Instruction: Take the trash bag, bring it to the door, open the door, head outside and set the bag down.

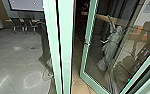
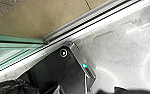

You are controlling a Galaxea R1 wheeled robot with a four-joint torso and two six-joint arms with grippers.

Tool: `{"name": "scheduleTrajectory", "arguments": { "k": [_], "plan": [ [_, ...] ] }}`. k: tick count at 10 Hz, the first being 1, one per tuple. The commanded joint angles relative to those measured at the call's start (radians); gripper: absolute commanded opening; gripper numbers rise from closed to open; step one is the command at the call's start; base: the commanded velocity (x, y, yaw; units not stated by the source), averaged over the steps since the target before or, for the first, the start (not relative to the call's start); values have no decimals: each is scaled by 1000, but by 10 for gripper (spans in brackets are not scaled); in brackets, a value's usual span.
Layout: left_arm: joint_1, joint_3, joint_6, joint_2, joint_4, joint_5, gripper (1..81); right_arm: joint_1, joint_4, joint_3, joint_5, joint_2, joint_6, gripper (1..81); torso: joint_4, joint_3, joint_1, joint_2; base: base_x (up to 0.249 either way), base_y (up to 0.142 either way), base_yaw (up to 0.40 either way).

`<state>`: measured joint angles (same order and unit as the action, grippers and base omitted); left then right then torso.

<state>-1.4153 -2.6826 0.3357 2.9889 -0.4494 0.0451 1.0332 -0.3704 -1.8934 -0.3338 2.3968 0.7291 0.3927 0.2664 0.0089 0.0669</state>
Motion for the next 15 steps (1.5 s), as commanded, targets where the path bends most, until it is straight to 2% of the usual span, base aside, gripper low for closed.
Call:
{"name": "scheduleTrajectory", "arguments": {
  "k": [1, 3, 5, 6, 7, 8, 9, 10, 12, 15],
  "plan": [
    [40, 1, 3, 3, 3, 75, 10, 121, 22, 62, 30, -14, -43, 811, 0, 0, 0, 0, 0, 0, 0],
    [40, 1, 3, 7, 14, 76, 10, 242, 31, 57, 141, 14, -112, 811, 0, 0, 0, 0, 0, 0, 0],
    [40, 0, 3, 7, 17, 76, 10, 328, 42, -11, 211, 79, -229, 811, 0, 0, 0, 0, 0, 0, 0],
    [40, 0, 3, 9, 18, 75, 10, 366, 80, -53, 240, 116, -291, 811, 0, -1, -1, 0, 0, 0, 0],
    [42, 0, 3, 9, 26, 75, 10, 397, 162, -124, 290, 163, -386, 811, 0, -1, -1, 0, 0, 0, 0],
    [43, 0, 3, 9, 28, 75, 10, 414, 278, -211, 311, 214, -506, 811, 0, -1, -1, 0, 0, 0, 0],
    [45, 0, 3, 9, 28, 76, 10, 427, 358, -278, 312, 259, -612, 811, 0, -1, -1, 0, 0, 0, 0],
    [45, 0, 3, 7, 28, 75, 10, 431, 369, -314, 311, 285, -635, 811, 0, -2, -2, 0, 0, 0, 0],
    [46, 0, 3, 9, 31, 75, 10, 430, 347, -350, 299, 338, -648, 811, 0, -2, -2, 1, 0, 0, 0],
    [46, -10, 3, 9, 35, 59, 10, 443, 357, -537, 297, 473, -639, 811, 0, -2, -2, 1, 0, 0, 0]
  ]
}}
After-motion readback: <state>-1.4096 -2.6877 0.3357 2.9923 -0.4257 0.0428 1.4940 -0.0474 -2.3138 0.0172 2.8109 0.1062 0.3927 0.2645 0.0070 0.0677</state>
